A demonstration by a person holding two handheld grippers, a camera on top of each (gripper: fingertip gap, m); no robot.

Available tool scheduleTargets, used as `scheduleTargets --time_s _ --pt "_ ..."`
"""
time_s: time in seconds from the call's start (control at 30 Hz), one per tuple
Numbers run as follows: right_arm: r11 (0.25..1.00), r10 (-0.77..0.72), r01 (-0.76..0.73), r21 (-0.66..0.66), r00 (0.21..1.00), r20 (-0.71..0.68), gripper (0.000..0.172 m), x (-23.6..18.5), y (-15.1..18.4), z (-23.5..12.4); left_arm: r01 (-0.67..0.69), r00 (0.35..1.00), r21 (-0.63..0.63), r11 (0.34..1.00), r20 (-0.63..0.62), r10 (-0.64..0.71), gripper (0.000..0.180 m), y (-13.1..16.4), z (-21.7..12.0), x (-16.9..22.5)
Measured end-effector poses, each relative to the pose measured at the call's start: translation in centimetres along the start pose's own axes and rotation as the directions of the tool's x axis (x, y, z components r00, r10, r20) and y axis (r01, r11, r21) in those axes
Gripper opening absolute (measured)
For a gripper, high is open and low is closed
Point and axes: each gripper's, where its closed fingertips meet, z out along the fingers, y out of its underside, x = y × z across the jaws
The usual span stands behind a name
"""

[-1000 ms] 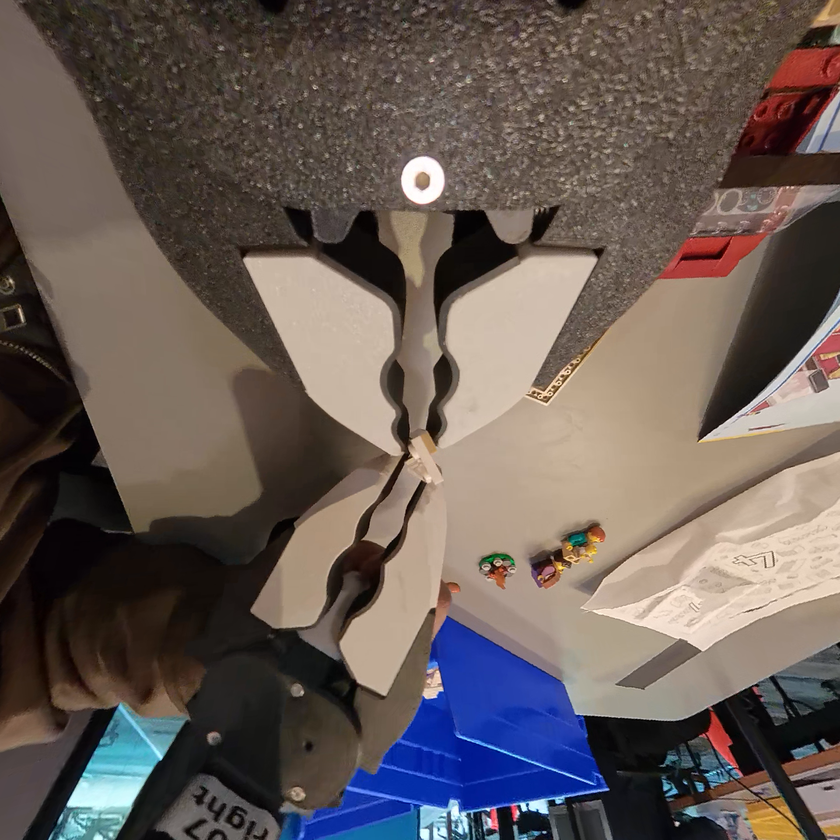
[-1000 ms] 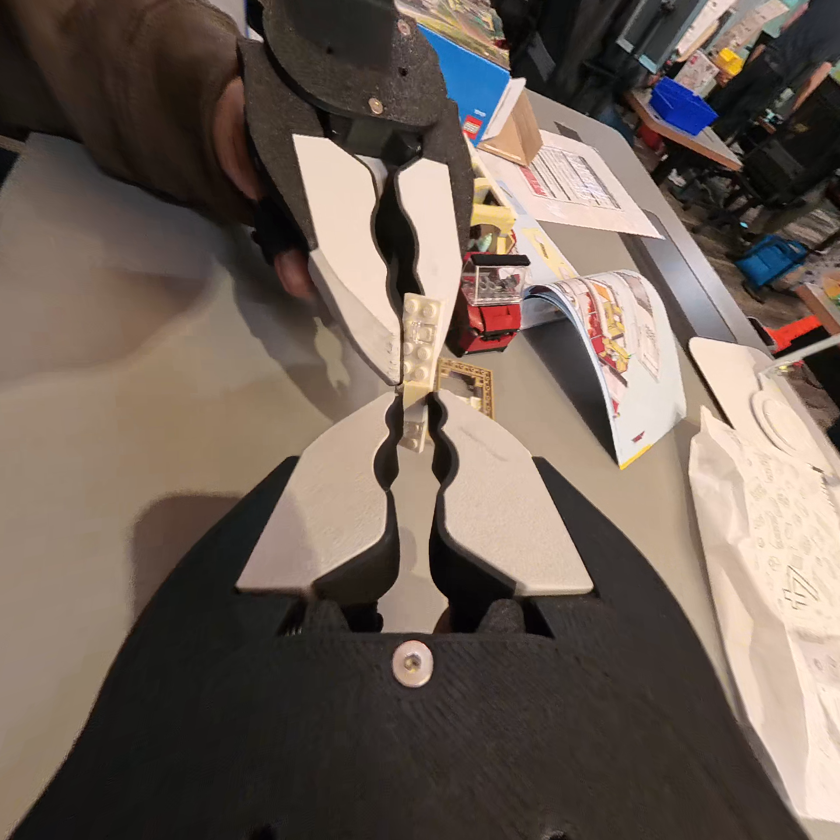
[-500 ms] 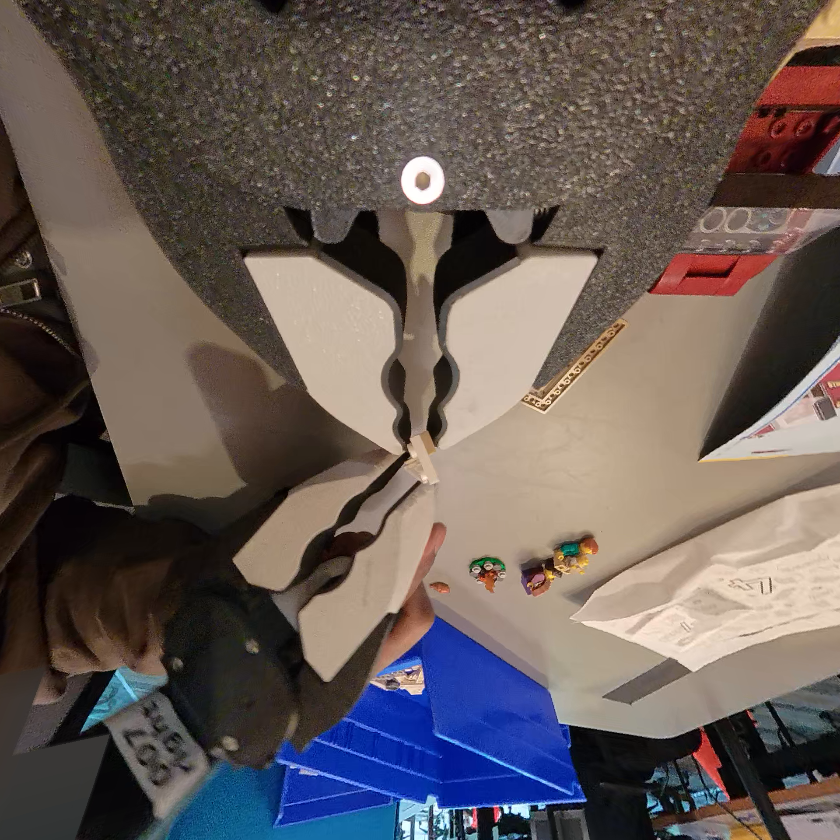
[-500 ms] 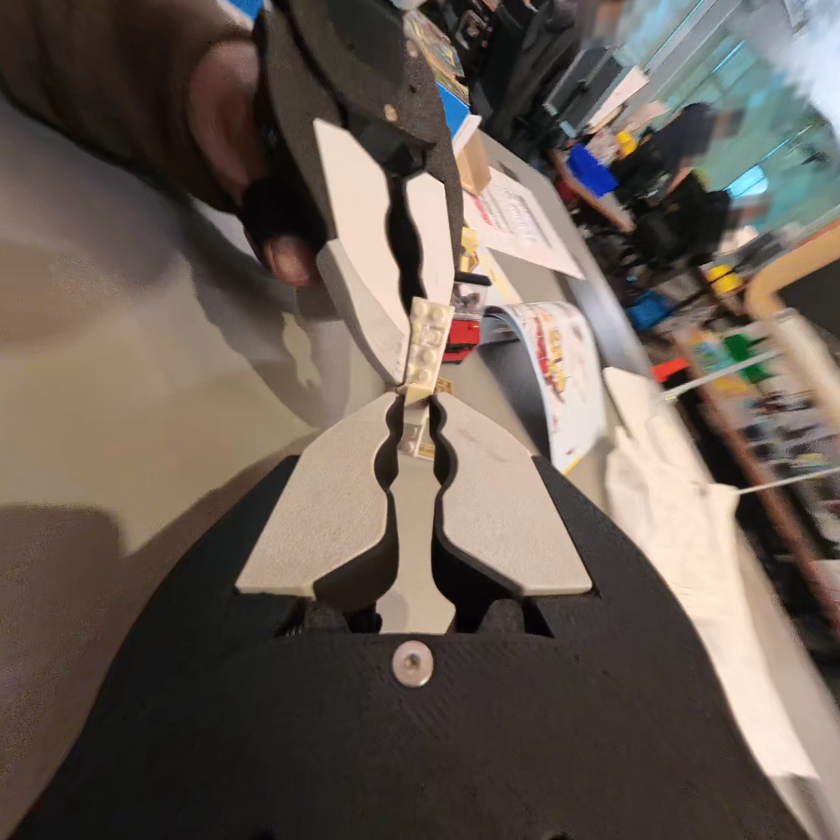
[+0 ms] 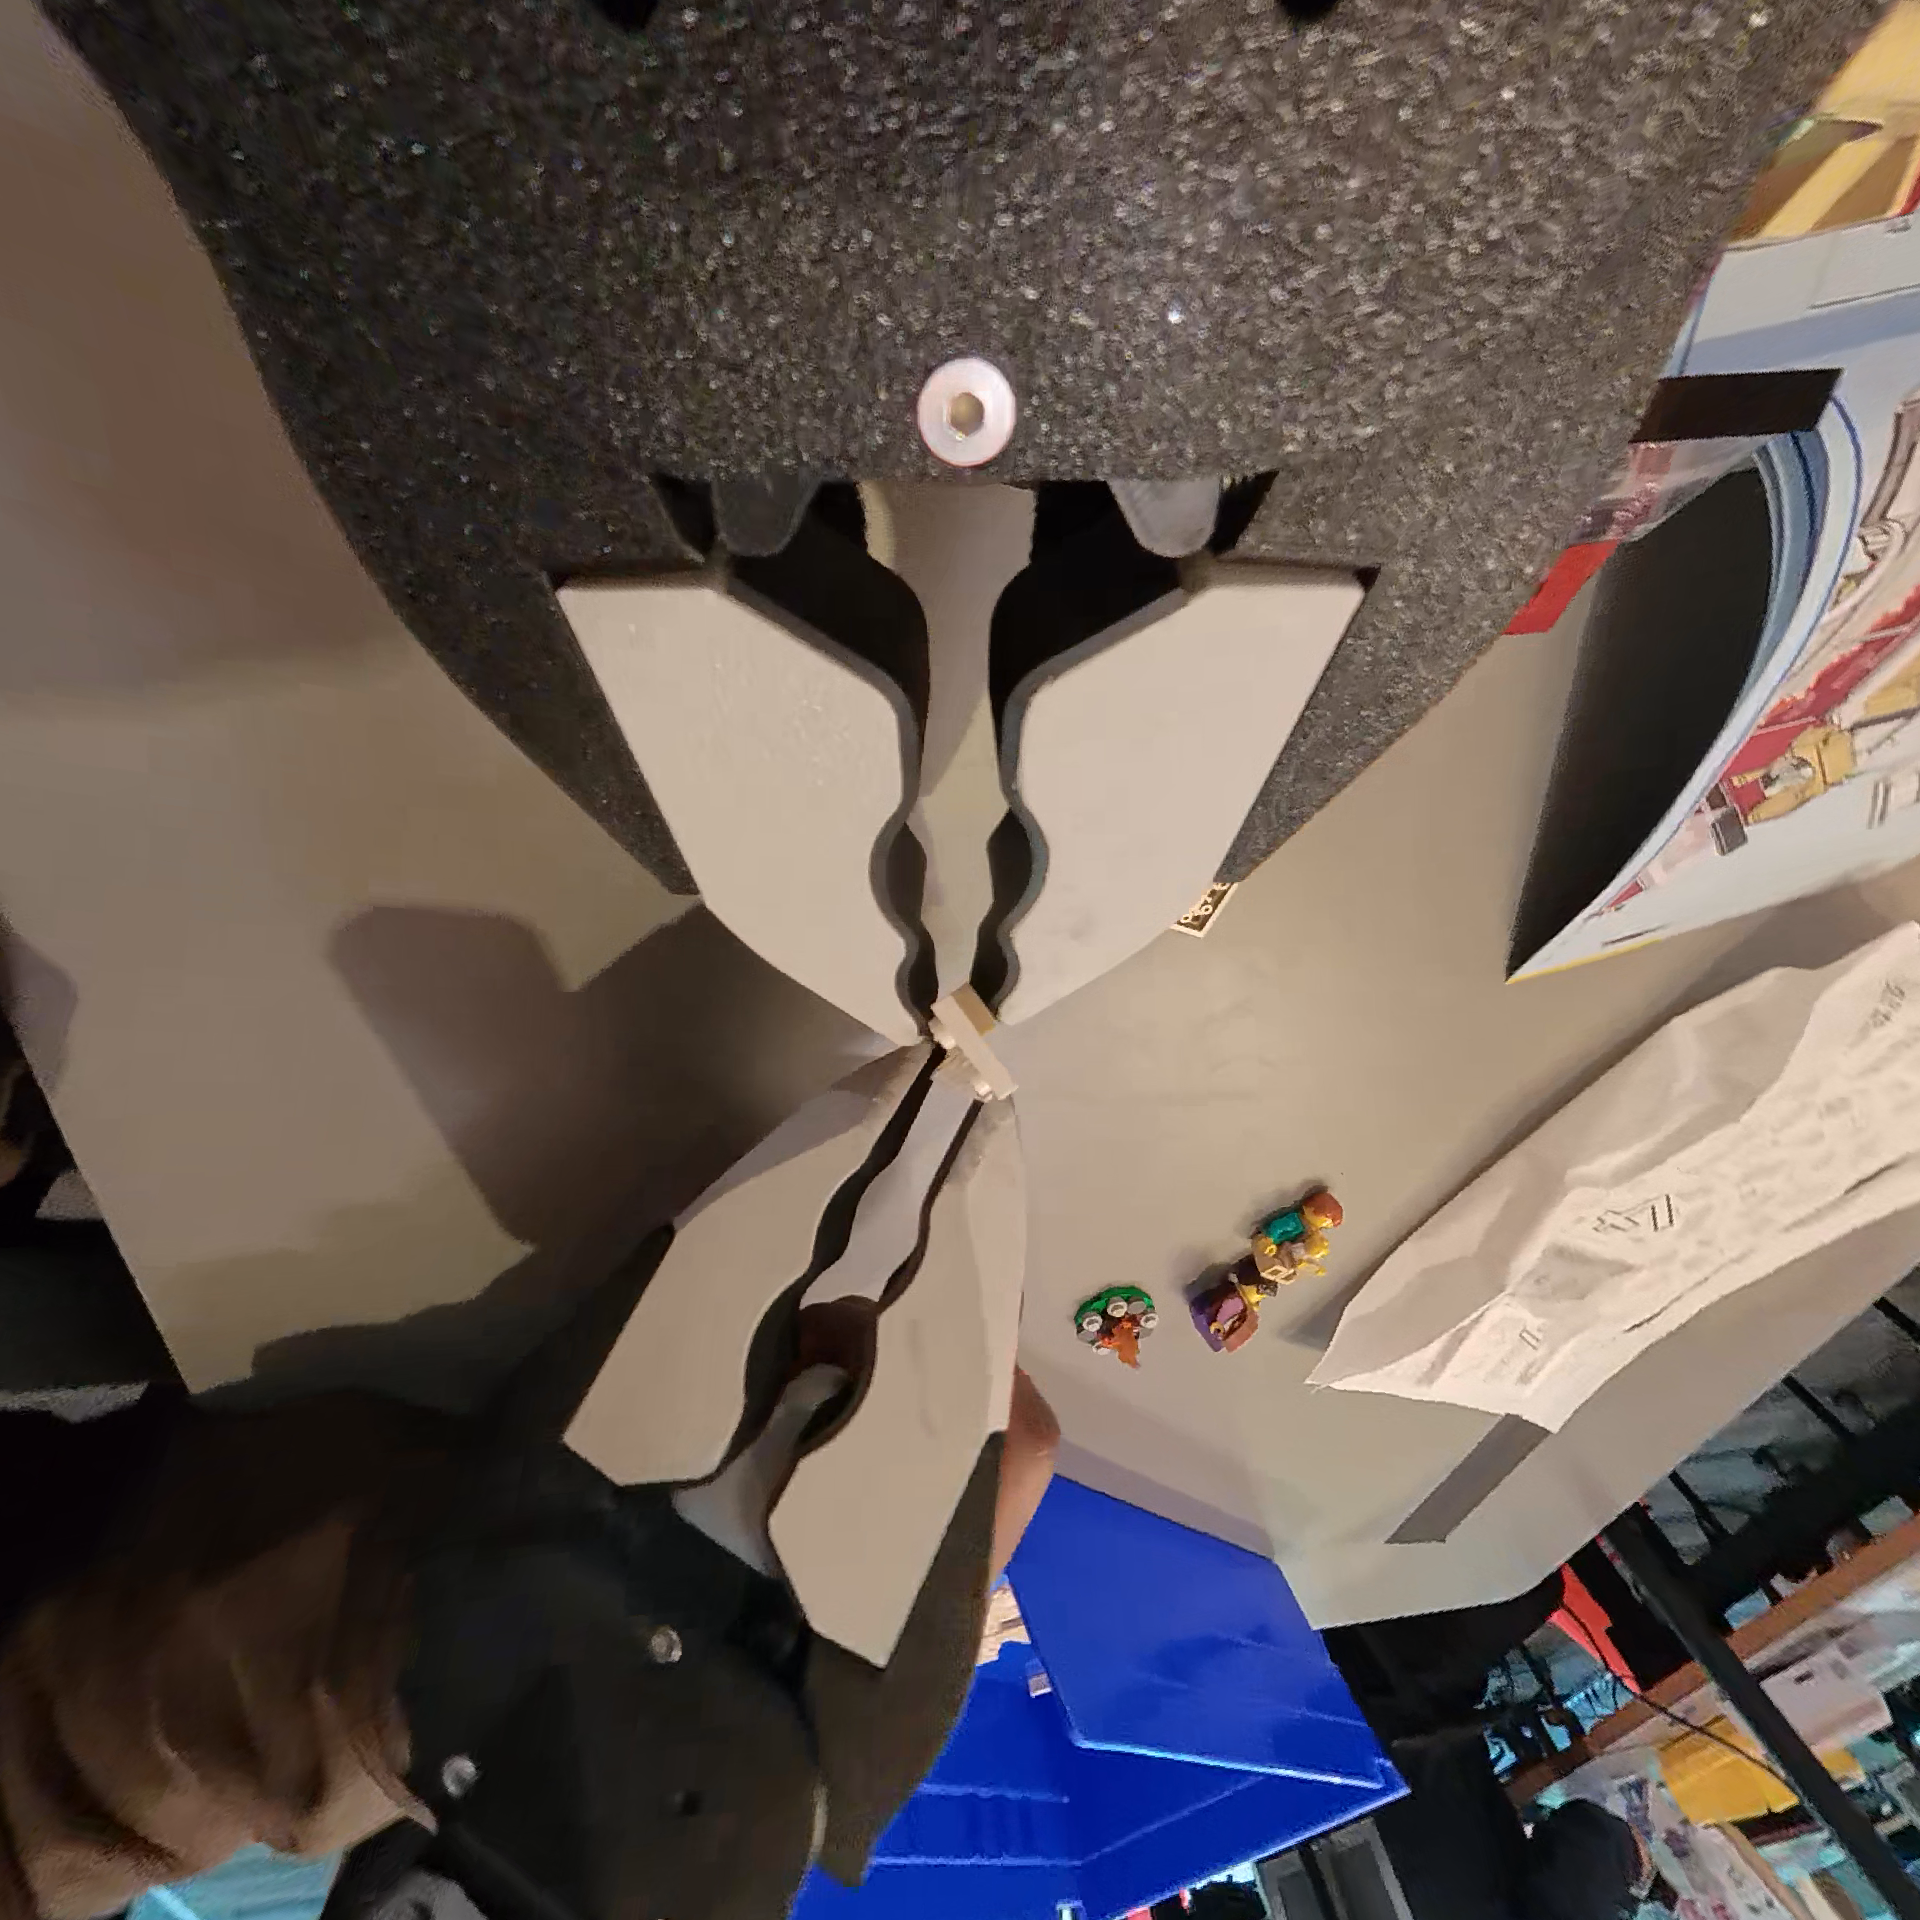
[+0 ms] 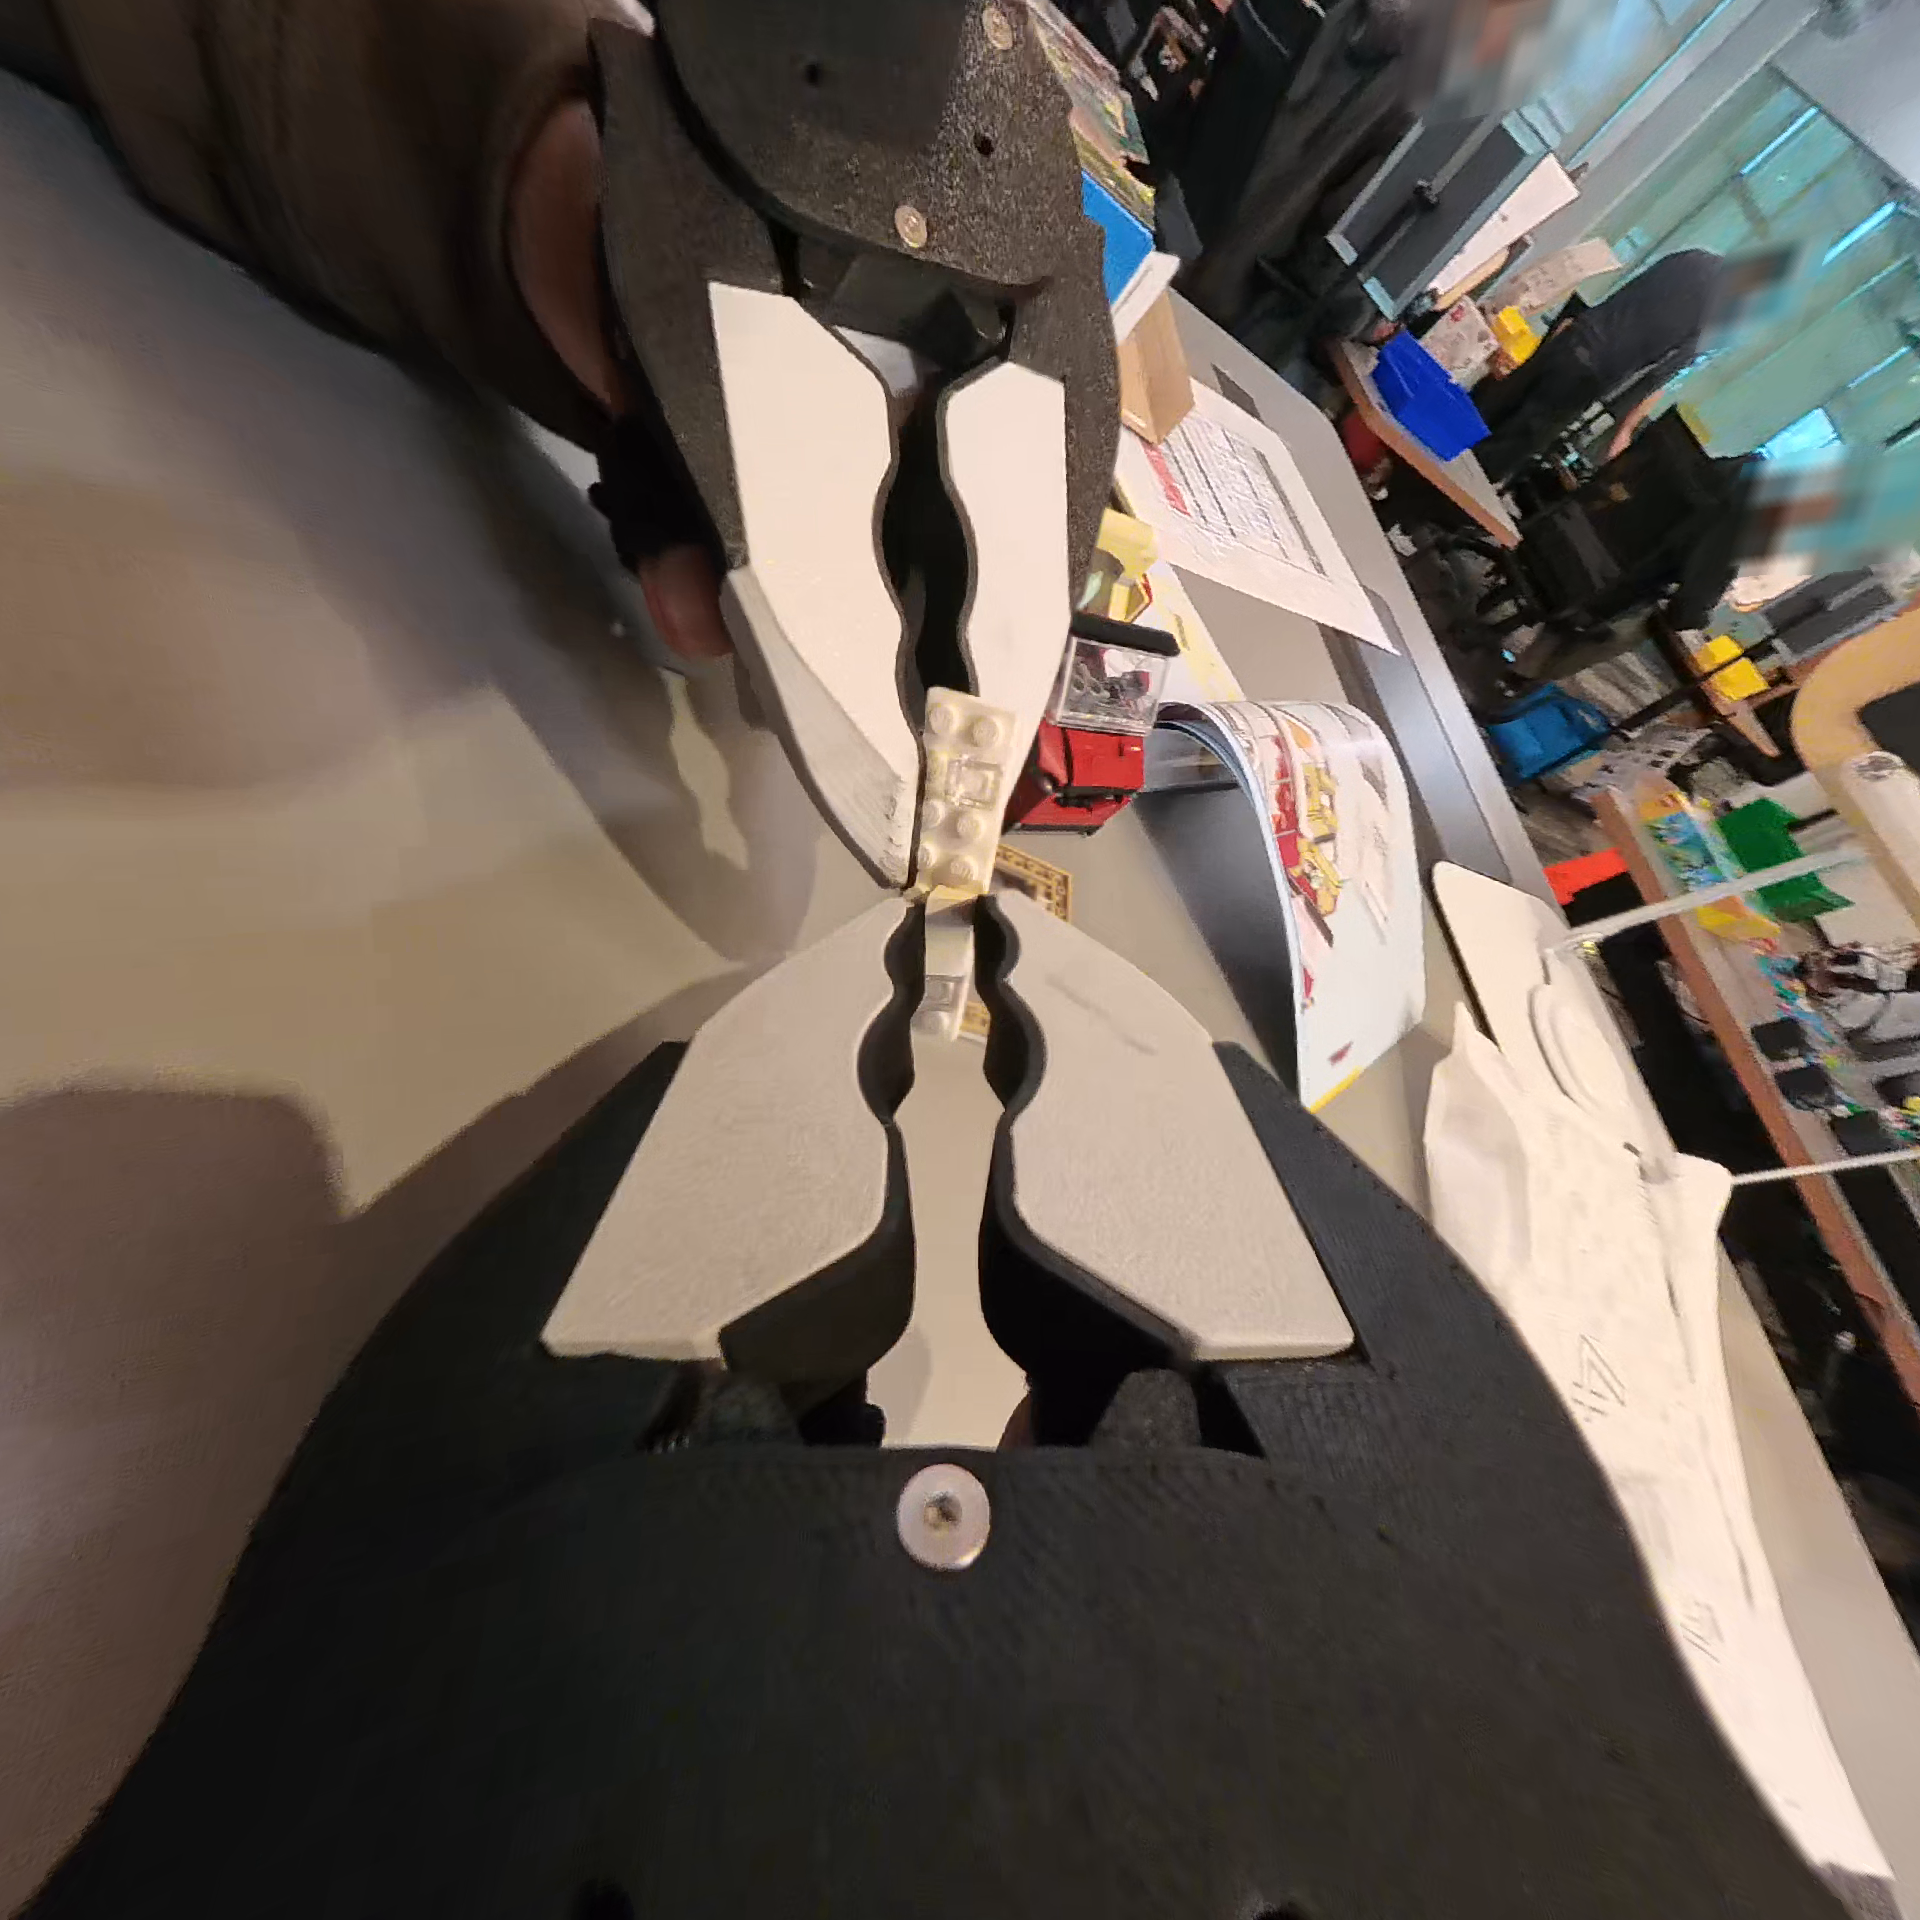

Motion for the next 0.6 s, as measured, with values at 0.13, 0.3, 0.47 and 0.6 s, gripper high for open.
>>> scheduleTargets --time_s 0.13,0.3,0.47,0.6 --pt "0.999 0.020 -0.021 0.028 0.999 0.034 0.000 -0.1 0.2 -0.5 -0.103 0.994 -0.028 0.994 0.019 0.104 0.008 0.5 0.0 -0.1" --pt "1.000 0.020 -0.021 0.008 0.999 0.042 0.000 -0.3 1.0 -0.6 -0.083 0.997 -0.034 0.996 0.000 0.083 0.008 0.7 0.5 0.3" --pt "1.000 -0.003 0.004 -0.005 0.998 0.067 0.000 -1.0 1.4 -0.5 -0.080 0.997 -0.038 0.996 -0.006 0.080 0.008 0.7 0.6 0.3" --pt "0.999 -0.007 0.011 -0.050 0.997 0.078 0.000 -1.1 2.3 -0.9 -0.114 0.993 -0.086 0.990 0.007 0.115 0.008 1.3 0.6 0.3"
